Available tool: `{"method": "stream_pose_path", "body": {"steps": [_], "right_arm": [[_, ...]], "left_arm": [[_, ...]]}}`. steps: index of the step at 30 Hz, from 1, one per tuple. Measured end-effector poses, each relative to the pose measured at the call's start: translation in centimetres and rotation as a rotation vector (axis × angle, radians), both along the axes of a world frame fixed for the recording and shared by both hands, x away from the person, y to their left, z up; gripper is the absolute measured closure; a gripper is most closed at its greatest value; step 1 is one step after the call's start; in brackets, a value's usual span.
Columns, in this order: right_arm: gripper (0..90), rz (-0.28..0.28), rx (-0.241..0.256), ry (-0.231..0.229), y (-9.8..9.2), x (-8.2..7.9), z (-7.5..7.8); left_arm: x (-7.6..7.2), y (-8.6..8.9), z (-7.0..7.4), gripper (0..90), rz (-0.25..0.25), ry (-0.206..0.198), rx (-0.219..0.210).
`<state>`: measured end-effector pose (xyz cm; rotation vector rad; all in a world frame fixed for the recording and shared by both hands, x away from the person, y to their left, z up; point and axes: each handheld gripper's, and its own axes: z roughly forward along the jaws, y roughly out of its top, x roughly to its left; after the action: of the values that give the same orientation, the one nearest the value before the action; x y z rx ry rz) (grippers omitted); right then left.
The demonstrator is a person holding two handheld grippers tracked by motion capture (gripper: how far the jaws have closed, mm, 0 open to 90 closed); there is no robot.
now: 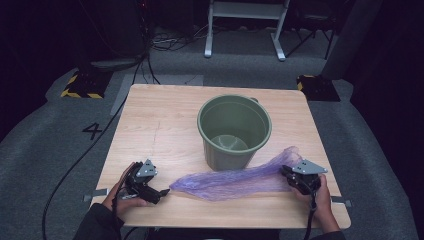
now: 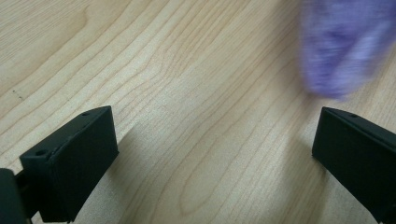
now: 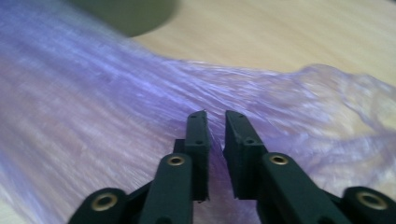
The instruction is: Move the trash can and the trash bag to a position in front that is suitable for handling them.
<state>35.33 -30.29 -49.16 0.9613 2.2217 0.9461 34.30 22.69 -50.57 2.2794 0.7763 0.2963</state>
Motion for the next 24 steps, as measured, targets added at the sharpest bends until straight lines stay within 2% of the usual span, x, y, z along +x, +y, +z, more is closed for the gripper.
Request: {"method": "stream_pose_path", "body": {"steps": [2, 4, 5, 7, 8, 10, 13, 14, 18, 21, 23, 24], "right_arm": [[74.0, -0.052, -0.018, -0.023, -0.6, 0.5, 0.2], [60.9, -0.085, -0.038, -0.037, -0.9, 0.9, 0.3], [60.3, -0.106, -0.044, -0.044, -1.1, 1.0, 0.4], [50.5, -0.15, -0.023, -0.058, -1.5, 1.1, 0.6], [48.5, -0.167, 0.009, -0.058, -1.7, 1.1, 0.8], [47.0, -0.141, 0.086, -0.051, -1.7, 0.6, 1.2], [41.1, -0.099, 0.157, -0.047, -0.8, -0.3, 1.9], [38.8, -0.073, 0.173, -0.04, 0.0, -0.7, 2.1], [34.6, -0.011, 0.204, -0.027, 2.3, -1.7, 2.2], [32.4, 0.038, 0.202, -0.018, 4.5, -2.4, 2.0], [31.0, 0.067, 0.228, 0.012, 6.1, -2.4, 1.5], [30.8, 0.071, 0.225, 0.018, 6.5, -2.4, 1.3]], "left_arm": [[0.0, -0.1, 0.0, 0.0, 0.0, 0.0, 0.0], [0.0, -0.2, 0.0, 0.0, -0.002, -0.001, -0.001], [0.0, -0.3, 0.0, 0.0, -0.002, 0.0, -0.001], [0.0, -0.5, 0.0, 0.0, -0.002, 0.001, 0.0], [0.0, -0.6, 0.0, 0.0, -0.005, -0.002, 0.0], [0.0, -0.8, 0.0, 0.0, -0.008, 0.001, 0.0], [0.0, -0.9, 0.0, 0.0, -0.015, 0.002, 0.001], [0.0, -0.9, 0.0, 0.0, -0.016, 0.0, 0.0], [-0.1, -1.0, 0.0, 0.0, -0.011, 0.002, -0.001], [-0.1, -1.1, 0.0, 0.0, -0.014, 0.0, -0.001], [-0.1, -1.2, 0.0, 0.0, -0.016, -0.001, -0.002], [-0.1, -1.2, 0.0, 0.0, -0.017, -0.001, -0.001]]}}
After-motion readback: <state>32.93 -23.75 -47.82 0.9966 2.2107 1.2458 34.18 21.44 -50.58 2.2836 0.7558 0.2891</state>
